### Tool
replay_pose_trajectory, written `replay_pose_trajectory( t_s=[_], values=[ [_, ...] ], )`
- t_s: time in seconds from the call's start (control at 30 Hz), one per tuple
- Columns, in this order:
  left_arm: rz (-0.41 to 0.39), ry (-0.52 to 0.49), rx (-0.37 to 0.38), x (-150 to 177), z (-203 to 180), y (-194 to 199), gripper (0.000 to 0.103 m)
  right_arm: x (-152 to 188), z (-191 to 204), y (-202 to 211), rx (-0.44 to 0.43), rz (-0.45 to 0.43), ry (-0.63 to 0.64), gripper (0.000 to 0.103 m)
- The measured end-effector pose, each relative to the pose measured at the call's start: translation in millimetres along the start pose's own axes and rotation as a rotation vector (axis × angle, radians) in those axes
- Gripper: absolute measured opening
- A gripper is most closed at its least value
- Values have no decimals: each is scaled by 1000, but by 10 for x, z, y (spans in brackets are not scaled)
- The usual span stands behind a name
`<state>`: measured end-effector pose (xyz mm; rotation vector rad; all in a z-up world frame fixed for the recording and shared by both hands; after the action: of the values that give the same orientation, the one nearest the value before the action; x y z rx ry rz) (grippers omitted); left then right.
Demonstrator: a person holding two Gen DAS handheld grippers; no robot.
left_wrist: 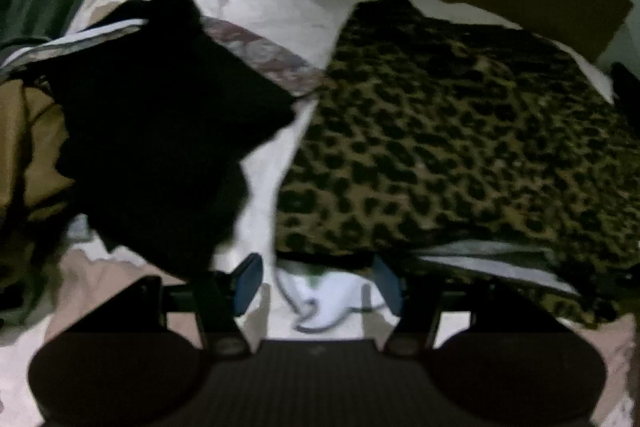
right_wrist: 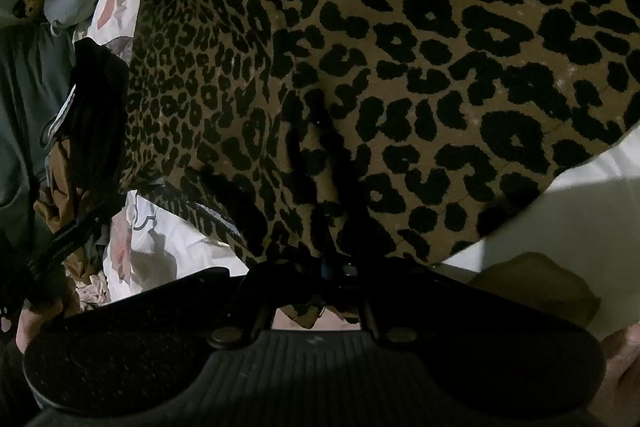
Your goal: Fold clothes
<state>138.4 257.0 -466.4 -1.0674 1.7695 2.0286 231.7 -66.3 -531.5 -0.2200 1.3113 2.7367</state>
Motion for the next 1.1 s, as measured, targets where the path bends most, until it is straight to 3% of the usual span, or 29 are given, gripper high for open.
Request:
replay_pose_trajectory(
  t_s=[0.23, 0.37, 0.6, 0.87, 1.1],
  values=[
    [-9, 43, -39, 14, 105, -158, 64, 2, 2, 3, 4, -1, 2, 1],
    [-26, 101, -10, -4, 110, -211, 64, 2, 2, 1, 7, 1, 5, 1],
    [3, 97, 3, 93, 52, -353, 62, -4, -11, 5, 10, 2, 3, 1],
    [-64, 366, 86, -57, 172, -332, 61, -9, -13, 6, 9, 4, 13, 1],
    [-98, 442, 57, -185, 311, -384, 60, 1, -22, -8, 6, 5, 10, 1]
  ],
)
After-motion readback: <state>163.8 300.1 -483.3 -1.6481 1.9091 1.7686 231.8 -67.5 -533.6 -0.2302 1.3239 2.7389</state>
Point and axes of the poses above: each gripper's, at about its wrist camera, not at the fingertips, and y roughly against the way its jaws point, z to its left, x to its underside, the point moved 8 cm from there along -y, roughly the way its jaws point, and after that the axes turned 15 degrees about -z, right-handed, at the moved point
